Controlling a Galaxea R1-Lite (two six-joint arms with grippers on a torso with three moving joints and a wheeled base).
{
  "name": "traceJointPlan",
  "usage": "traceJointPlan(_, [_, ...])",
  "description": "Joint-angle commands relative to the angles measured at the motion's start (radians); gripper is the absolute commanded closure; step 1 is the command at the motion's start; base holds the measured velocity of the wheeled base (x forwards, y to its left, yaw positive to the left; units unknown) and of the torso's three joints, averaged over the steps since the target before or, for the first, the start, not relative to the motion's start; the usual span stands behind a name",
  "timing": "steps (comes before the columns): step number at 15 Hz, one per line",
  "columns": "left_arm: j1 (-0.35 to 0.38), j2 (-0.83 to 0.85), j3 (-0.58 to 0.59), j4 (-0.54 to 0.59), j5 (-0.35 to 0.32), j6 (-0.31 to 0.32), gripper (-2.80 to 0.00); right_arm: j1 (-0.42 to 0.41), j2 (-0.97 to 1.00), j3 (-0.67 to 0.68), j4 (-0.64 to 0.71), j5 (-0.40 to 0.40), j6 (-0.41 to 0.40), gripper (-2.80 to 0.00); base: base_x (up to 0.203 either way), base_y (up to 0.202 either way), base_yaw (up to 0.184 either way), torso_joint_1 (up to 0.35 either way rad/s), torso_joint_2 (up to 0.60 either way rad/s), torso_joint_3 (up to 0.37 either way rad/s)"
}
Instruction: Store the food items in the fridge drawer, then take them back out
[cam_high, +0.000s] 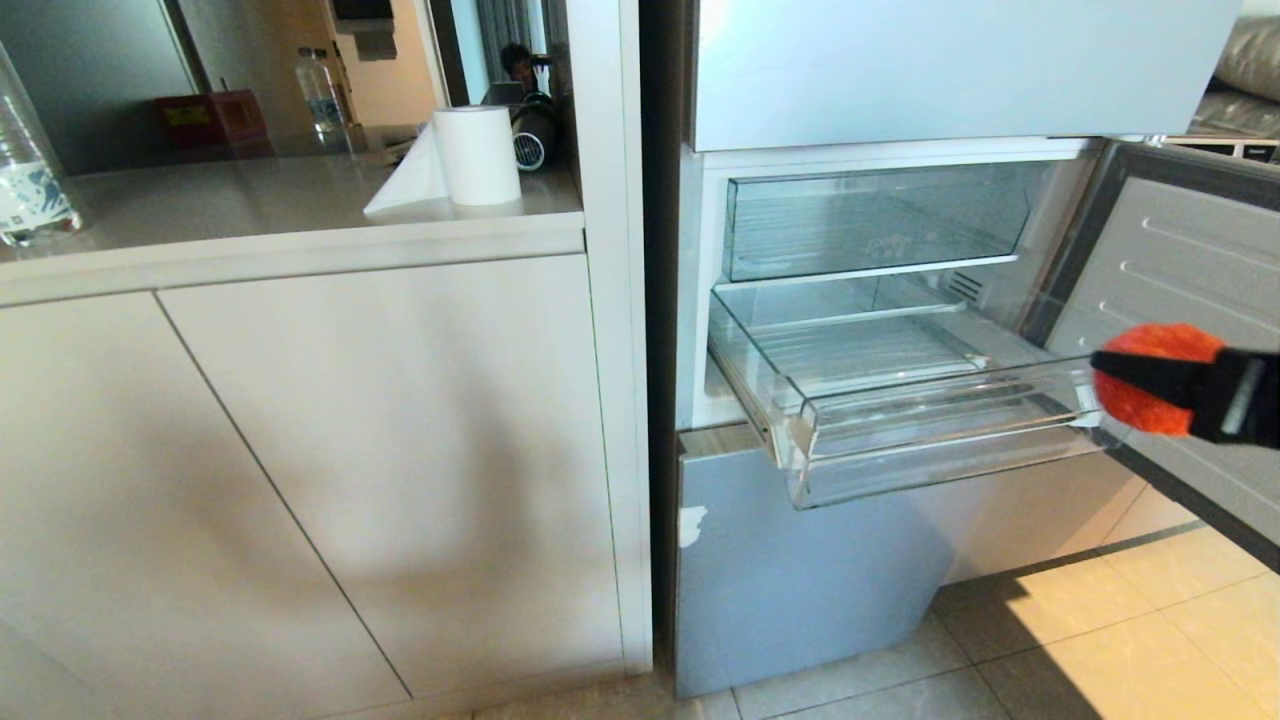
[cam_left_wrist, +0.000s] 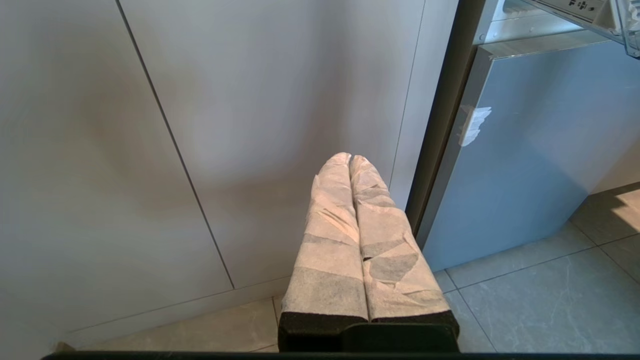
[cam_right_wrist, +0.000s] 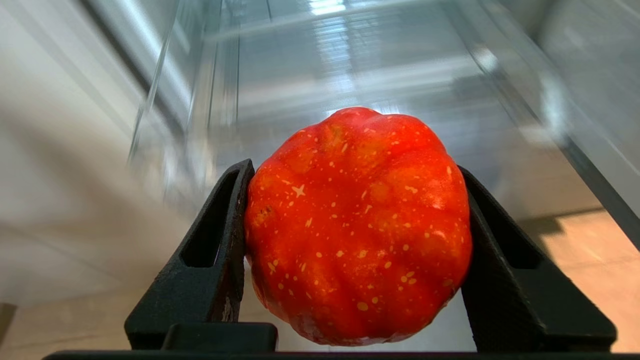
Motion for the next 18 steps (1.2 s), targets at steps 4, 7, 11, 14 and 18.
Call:
traceJointPlan(4, [0.000,0.001,0.002,0.000,0.000,0.000,0.00,0.031,0.601,-0.460,-0.072,0.014,0.017,0.00,0.000,0.000,0.000,0.000,0.00,0.000])
traceJointPlan(7, [0.000,0.000,0.002,0.000,0.000,0.000,0.00,0.081,0.809,-0.676,-0.089,0.016,0.026,0.00,0.000,0.000,0.000,0.000,0.00,0.000])
traceJointPlan(11, [0.000,0.000,0.002,0.000,0.000,0.000,0.00,0.136,0.962,-0.859,-0.089,0.014,0.043,0.00,0.000,0.000,0.000,0.000,0.00,0.000])
traceJointPlan(14, [0.000,0.000,0.002,0.000,0.000,0.000,0.00,0.152,0.965,-0.871,-0.088,0.011,0.049,-2.80,0.000,0.000,0.000,0.000,0.00,0.000])
traceJointPlan(18, [0.000,0.000,0.002,0.000,0.000,0.000,0.00,0.152,0.918,-0.859,-0.088,0.006,0.051,-2.80,0.000,0.000,0.000,0.000,0.00,0.000])
